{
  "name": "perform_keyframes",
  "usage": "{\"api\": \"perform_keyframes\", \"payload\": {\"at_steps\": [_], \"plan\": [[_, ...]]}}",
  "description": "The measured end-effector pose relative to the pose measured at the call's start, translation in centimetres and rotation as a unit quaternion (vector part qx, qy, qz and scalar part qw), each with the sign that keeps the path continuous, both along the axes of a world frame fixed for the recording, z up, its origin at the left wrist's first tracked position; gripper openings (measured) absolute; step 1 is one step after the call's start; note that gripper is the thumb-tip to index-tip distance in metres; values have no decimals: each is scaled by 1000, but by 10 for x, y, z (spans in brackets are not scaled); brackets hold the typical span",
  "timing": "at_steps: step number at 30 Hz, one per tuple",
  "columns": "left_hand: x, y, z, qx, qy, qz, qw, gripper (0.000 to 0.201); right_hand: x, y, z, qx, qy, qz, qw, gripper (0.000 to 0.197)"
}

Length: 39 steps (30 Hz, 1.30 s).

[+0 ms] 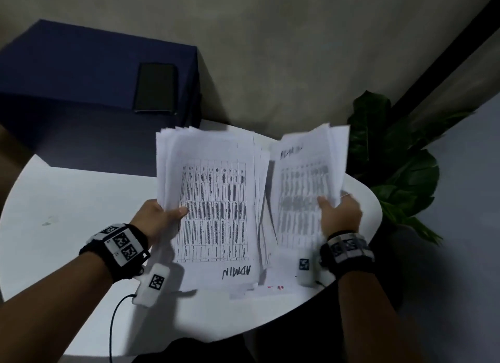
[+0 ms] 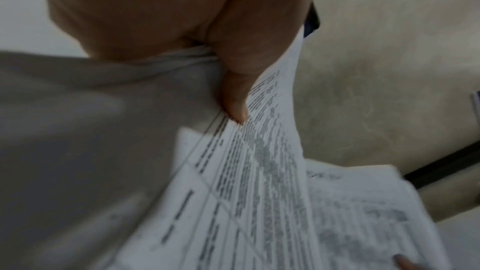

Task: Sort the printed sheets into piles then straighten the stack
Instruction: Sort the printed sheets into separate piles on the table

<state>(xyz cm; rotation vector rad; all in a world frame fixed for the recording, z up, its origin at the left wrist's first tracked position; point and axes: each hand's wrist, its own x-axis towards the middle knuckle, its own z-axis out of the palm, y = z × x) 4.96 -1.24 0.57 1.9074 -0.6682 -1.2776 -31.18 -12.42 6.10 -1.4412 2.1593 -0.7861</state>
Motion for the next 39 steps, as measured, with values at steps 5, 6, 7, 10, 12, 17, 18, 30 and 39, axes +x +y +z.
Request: {"api": "perform_keyframes", "payload": {"at_steps": [5, 6, 7, 10, 12, 17, 18, 30, 39], "plan": [[-14, -9, -27, 124, -81, -94, 984, 39, -30, -12, 70, -144, -76, -13, 987, 35], [-16, -10, -29, 146, -104, -120, 976, 41, -30, -12, 73, -144, -96, -8, 985, 34], [-19, -10, -28, 164, -121, -142, 969, 43, -29, -11, 72, -132, -111, -4, 985, 33], [-22, -7, -36, 171, -116, -138, 969, 46, -15, -7, 40, -43, -121, 33, 991, 37], [-19, -3, -47, 127, -81, -96, 984, 58, 2, 0, 3, 44, -167, 53, 984, 47], [2, -9, -96, 108, 104, 29, 988, 101, 53, 21, -60, 194, -117, 57, 972, 65], [3, -11, -104, 111, 124, 34, 986, 106, 64, 25, -66, 195, -93, 74, 974, 60], [-23, -3, -47, 89, -132, -86, 984, 30, 19, 12, -89, 289, 131, 58, 947, 83], [-15, 3, -51, 62, -102, -72, 990, 30, 33, 3, -63, 276, -12, 12, 961, 65]]}}
